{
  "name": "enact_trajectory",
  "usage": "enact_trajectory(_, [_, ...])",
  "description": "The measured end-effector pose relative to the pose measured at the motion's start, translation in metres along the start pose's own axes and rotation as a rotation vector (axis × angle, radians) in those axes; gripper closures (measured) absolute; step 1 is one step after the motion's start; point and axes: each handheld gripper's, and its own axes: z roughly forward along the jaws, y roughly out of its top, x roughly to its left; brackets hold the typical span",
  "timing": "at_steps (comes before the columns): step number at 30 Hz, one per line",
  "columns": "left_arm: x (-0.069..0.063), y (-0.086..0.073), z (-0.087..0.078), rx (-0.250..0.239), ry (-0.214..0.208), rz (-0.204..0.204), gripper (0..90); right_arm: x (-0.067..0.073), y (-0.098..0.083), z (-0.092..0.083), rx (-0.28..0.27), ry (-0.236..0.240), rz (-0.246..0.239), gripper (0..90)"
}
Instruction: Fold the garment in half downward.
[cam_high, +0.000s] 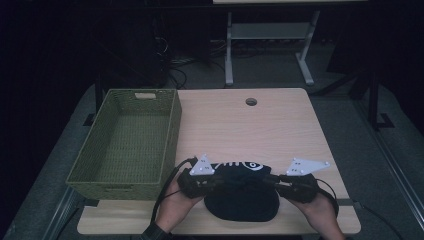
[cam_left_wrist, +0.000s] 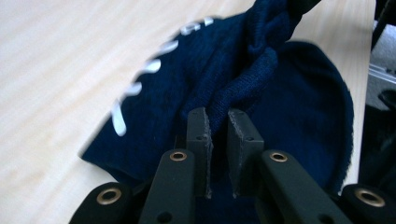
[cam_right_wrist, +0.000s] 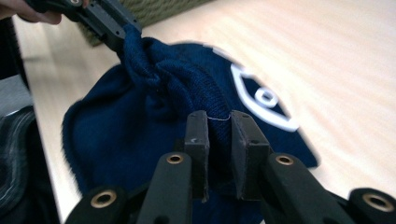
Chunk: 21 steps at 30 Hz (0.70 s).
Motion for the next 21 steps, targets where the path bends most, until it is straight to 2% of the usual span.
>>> enact_trajectory(6, [-0.005,-0.016,0.009,0.045,-0.027,-0.016,80.4,0.007,-0.018,0.007,0.054,0.046,0.028,78.5])
enact_trajectory(11, [-0.004,-0.021,0.016,0.061,-0.018,-0.01,80.8,0.008,-0.027,0.015,0.082,0.063,0.034,79.1])
enact_trajectory(14, [0.0,-0.018,0.022,0.066,0.012,0.003,81.0,0.005,-0.027,0.02,0.095,0.05,0.023,79.2])
enact_trajectory(17, [0.008,-0.013,0.028,0.061,0.046,0.008,81.0,-0.004,-0.022,0.026,0.09,0.013,-0.005,79.2])
enact_trajectory(21, [0.017,-0.008,0.034,0.058,0.062,-0.006,80.7,-0.016,-0.016,0.033,0.094,-0.012,0.0,79.2])
